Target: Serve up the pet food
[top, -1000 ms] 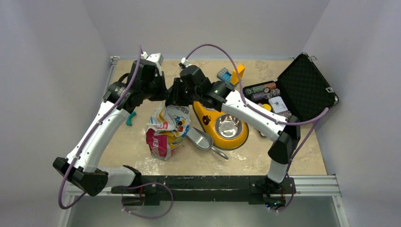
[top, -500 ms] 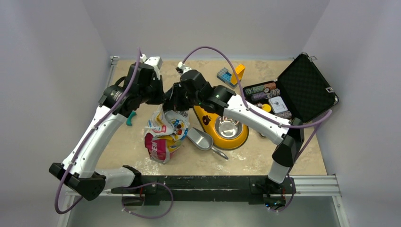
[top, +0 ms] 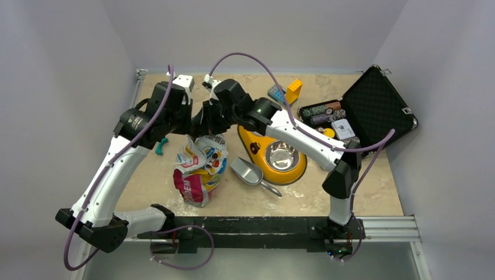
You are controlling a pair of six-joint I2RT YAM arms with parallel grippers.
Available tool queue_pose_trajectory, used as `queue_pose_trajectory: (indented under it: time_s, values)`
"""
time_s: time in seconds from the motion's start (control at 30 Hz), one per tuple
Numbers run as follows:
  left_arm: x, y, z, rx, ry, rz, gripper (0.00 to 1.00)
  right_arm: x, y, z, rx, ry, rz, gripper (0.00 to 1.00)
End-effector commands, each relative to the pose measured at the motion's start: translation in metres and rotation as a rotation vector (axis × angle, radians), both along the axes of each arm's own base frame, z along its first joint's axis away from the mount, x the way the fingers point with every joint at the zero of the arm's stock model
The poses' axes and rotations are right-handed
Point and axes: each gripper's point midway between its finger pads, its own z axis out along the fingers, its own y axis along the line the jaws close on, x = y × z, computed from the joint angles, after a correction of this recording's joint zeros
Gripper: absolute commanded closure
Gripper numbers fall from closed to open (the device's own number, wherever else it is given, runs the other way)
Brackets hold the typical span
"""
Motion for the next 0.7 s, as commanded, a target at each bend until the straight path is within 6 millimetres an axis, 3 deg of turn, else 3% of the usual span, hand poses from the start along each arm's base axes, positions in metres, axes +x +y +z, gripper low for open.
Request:
queue_pose_trajectory:
  time_s: [0.0,0.23,0.37,0.5,0.6,0.67]
  values:
    - [-0.020,0.029,0.009,0.067,0.008,0.056,0.70,-0.003,0.008,0.063,0.121,-0.096,0.078,1.00]
    - [-0.037,0.017,-0.027,-0.006,0.091,0.037,0.61,-0.003,0.010,0.070,0.140,-0.101,0.074,1.00]
    - [-0.040,0.019,-0.031,0.002,0.093,0.032,0.62,-0.003,0.007,0.070,0.138,-0.107,0.068,1.00]
    - [-0.040,0.029,-0.023,0.045,0.075,0.053,0.85,-0.001,0.007,0.073,0.137,-0.126,0.068,1.00]
    - [-0.038,0.042,-0.005,0.069,0.023,0.110,1.00,0.002,0.009,0.079,0.142,-0.144,0.072,1.00]
    - [-0.039,0.061,0.016,0.091,-0.045,0.216,1.00,0.005,0.011,0.089,0.151,-0.167,0.073,1.00]
